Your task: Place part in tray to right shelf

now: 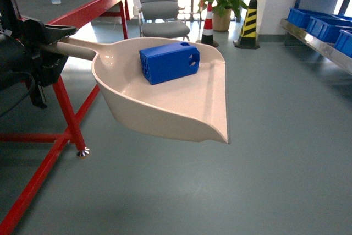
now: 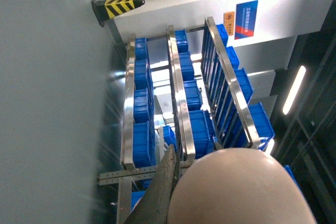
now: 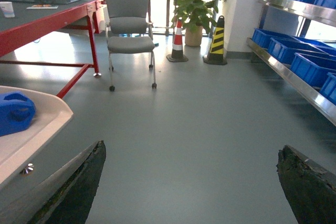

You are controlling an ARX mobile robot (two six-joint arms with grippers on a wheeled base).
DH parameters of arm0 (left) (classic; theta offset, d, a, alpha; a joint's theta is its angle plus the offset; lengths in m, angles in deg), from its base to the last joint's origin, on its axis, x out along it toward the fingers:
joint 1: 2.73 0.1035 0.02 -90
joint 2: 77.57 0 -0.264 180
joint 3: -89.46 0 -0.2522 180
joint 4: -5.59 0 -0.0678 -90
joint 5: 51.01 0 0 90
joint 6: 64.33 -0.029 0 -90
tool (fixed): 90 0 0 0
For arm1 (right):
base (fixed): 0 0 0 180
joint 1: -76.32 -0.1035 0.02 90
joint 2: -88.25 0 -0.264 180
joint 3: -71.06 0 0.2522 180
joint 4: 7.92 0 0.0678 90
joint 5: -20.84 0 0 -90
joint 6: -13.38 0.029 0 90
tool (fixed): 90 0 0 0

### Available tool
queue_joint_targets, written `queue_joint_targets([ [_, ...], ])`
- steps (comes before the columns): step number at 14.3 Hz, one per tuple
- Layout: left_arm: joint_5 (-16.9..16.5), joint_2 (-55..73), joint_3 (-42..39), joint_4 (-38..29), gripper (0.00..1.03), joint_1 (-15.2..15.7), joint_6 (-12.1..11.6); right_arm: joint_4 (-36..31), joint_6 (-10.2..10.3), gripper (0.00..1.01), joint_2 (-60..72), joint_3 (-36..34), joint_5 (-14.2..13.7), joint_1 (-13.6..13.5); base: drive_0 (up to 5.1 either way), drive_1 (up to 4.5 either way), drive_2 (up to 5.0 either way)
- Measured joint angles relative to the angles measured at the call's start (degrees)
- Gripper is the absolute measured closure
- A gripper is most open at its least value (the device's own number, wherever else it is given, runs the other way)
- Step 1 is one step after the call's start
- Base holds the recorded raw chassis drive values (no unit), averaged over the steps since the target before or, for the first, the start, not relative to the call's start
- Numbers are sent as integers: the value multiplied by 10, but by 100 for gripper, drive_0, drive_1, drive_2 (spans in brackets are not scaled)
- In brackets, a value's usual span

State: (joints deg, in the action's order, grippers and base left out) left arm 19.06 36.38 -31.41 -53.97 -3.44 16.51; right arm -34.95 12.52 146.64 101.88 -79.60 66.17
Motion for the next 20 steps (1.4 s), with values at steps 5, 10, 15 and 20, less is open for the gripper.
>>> queue_joint_targets([
  [5,0,0,0,-2,89,0,0,-2,0,3,0,0,0,0,-2,398,-402],
  [10,0,0,0,0,89,0,0,0,0,3,0,0,0,0,4,404,-396],
  [15,0,0,0,1,89,0,0,0,0,3,0,0,0,0,5,405,-395],
  [20,2,0,0,2,89,0,0,0,0,3,0,0,2,-3,5,405,-395],
])
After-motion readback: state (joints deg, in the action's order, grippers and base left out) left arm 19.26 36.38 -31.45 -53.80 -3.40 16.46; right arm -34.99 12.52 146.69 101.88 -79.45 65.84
